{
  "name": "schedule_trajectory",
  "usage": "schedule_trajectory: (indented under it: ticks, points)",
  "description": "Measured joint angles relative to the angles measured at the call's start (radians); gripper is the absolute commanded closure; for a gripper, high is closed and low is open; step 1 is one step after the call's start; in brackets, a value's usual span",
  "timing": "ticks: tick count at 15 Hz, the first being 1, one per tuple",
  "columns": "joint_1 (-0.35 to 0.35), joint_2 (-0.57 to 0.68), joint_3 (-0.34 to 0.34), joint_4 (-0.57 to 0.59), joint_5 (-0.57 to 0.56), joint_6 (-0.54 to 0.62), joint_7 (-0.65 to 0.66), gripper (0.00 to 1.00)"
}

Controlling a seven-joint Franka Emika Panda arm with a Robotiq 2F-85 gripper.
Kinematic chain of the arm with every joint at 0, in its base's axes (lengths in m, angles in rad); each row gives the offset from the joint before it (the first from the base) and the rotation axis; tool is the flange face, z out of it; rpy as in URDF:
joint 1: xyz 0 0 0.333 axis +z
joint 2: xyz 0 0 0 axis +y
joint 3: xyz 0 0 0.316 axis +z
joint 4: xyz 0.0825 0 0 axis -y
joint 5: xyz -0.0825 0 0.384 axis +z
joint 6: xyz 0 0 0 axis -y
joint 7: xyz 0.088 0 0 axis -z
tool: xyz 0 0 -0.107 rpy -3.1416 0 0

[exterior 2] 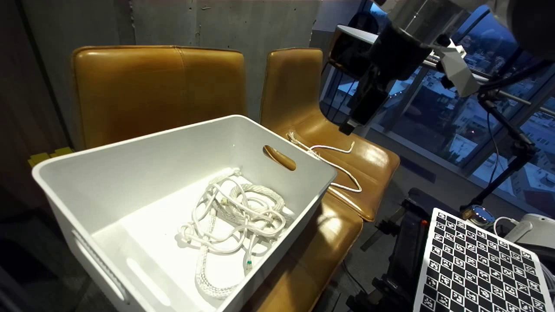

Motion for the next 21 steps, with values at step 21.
schedule_trajectory:
  ticks: [21]
  points:
    - [-0.208,0.616,-0.160,0.275,0.174,0.048,0.011,0.00]
